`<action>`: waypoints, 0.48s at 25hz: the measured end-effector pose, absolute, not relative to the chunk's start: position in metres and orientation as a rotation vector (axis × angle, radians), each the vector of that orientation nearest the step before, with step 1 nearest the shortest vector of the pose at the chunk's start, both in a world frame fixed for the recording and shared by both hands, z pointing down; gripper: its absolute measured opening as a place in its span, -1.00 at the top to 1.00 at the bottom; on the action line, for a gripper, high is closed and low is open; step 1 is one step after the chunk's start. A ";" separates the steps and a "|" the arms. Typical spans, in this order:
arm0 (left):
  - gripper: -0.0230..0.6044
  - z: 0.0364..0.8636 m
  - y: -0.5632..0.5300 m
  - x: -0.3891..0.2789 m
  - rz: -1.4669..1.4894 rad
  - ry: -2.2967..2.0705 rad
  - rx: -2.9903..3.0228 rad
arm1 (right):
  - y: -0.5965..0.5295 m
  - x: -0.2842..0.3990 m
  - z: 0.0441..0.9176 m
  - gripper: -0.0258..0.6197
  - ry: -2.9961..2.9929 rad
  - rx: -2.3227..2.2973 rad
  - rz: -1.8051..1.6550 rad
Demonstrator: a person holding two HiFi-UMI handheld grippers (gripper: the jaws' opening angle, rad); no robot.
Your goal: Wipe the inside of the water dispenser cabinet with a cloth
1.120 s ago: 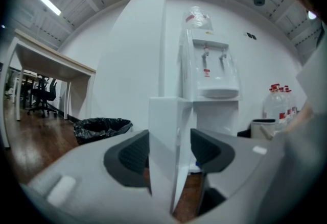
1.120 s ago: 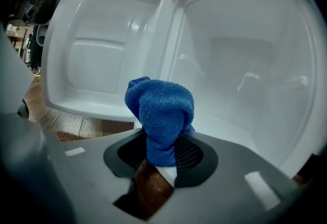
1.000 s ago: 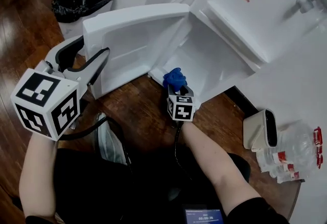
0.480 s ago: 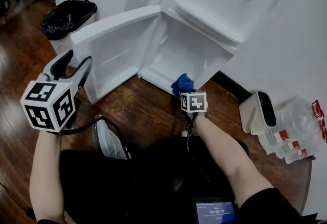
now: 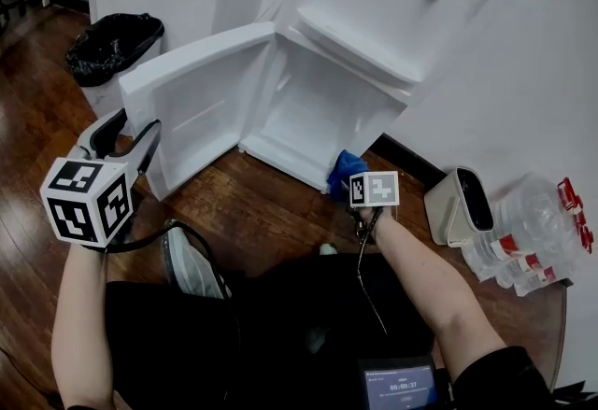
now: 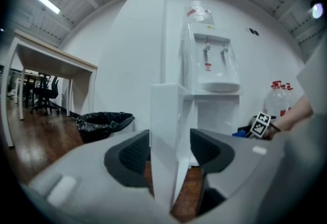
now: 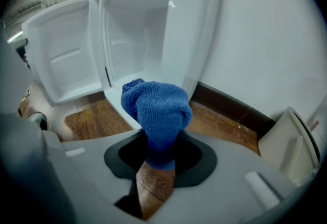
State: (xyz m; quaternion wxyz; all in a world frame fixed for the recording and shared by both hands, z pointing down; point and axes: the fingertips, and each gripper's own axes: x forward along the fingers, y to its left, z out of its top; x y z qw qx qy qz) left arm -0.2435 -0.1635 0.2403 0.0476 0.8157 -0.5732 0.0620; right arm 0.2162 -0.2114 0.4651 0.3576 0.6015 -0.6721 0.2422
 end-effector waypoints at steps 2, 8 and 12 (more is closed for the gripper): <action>0.13 0.239 -0.163 -0.244 0.186 -1.747 2.488 | -0.218 0.228 0.436 0.53 -1.793 1.644 0.590; 0.13 0.239 -0.163 -0.242 0.191 -1.748 2.491 | -0.227 0.220 0.330 0.53 -2.018 1.707 0.293; 0.13 0.241 -0.163 -0.243 0.202 -1.757 2.483 | -0.228 0.223 0.271 0.53 -2.133 1.758 0.263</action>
